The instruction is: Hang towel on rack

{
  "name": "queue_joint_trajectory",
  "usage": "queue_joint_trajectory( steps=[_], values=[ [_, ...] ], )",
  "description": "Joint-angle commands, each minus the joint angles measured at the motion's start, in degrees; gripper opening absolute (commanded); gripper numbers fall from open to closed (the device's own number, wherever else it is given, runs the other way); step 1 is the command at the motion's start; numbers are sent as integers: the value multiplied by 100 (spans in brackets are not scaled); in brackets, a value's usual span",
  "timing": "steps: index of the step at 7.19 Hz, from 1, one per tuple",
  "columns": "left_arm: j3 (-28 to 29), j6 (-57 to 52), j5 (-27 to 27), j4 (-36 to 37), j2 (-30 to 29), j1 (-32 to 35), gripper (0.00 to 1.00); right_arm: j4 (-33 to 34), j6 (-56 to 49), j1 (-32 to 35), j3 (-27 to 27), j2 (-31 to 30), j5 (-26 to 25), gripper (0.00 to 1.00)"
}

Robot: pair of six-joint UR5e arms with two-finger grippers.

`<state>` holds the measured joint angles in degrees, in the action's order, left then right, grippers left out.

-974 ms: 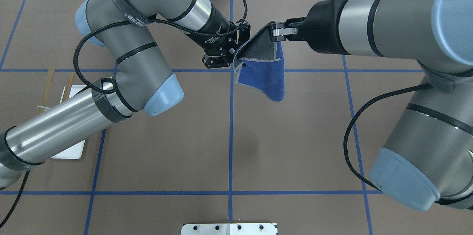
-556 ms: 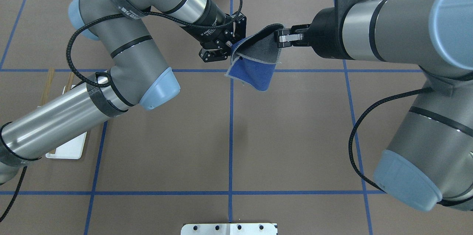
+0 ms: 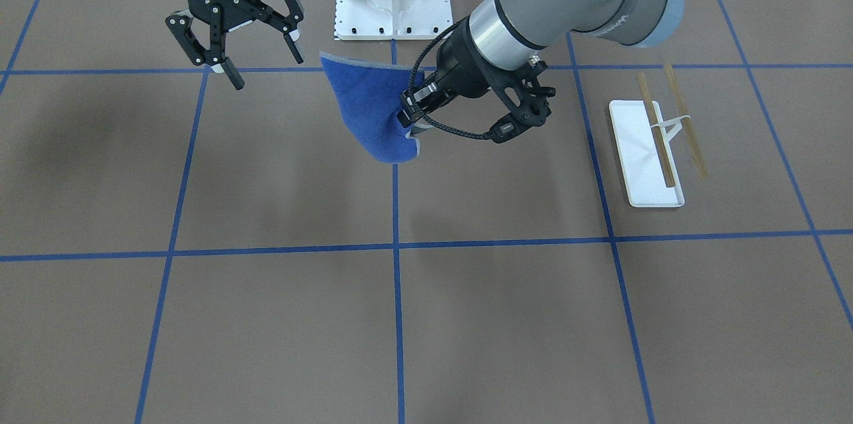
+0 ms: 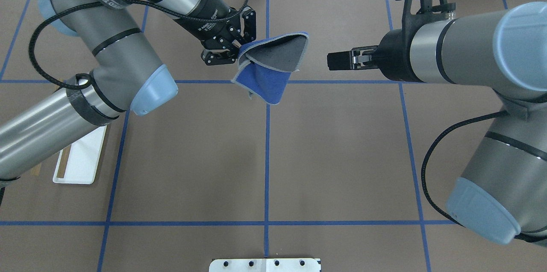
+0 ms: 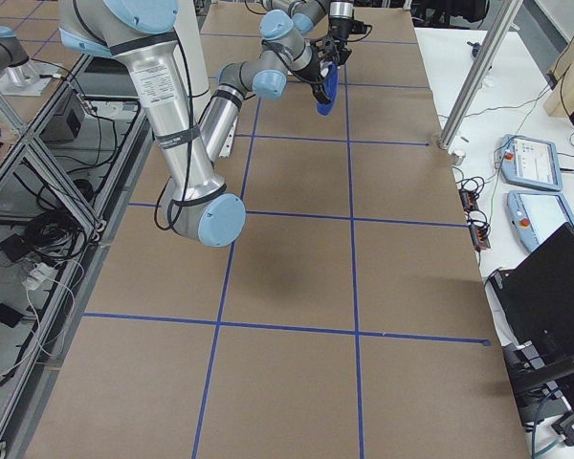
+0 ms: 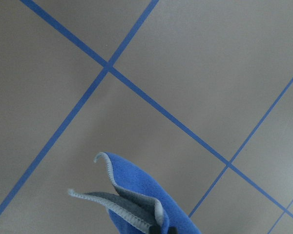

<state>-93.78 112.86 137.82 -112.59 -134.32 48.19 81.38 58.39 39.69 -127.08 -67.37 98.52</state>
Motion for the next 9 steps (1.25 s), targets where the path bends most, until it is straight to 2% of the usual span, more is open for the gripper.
queue_joint_trajectory(
  steps=[1,4,5,6,7,8,9],
  values=[
    [-280,-367,455,0,544,382,0,-16,24,161,218,-127,0,100],
    [-737,-1421,509,18,1327,489,0,-25,42,529,919,-75,96,100],
    [-877,-1912,509,18,1616,551,0,36,-655,792,1026,-109,97,100],
    [-896,-2404,509,18,1776,664,0,123,-1506,1256,1280,-136,332,100],
    [-896,-2940,509,18,1969,718,0,289,-2367,1739,1596,-119,822,100],
    [-896,-3389,544,18,2145,788,0,308,-3002,2057,1851,-127,1061,100],
    [-888,-3811,779,18,2303,989,0,309,-3470,2400,2167,-136,1438,100]
  ],
)
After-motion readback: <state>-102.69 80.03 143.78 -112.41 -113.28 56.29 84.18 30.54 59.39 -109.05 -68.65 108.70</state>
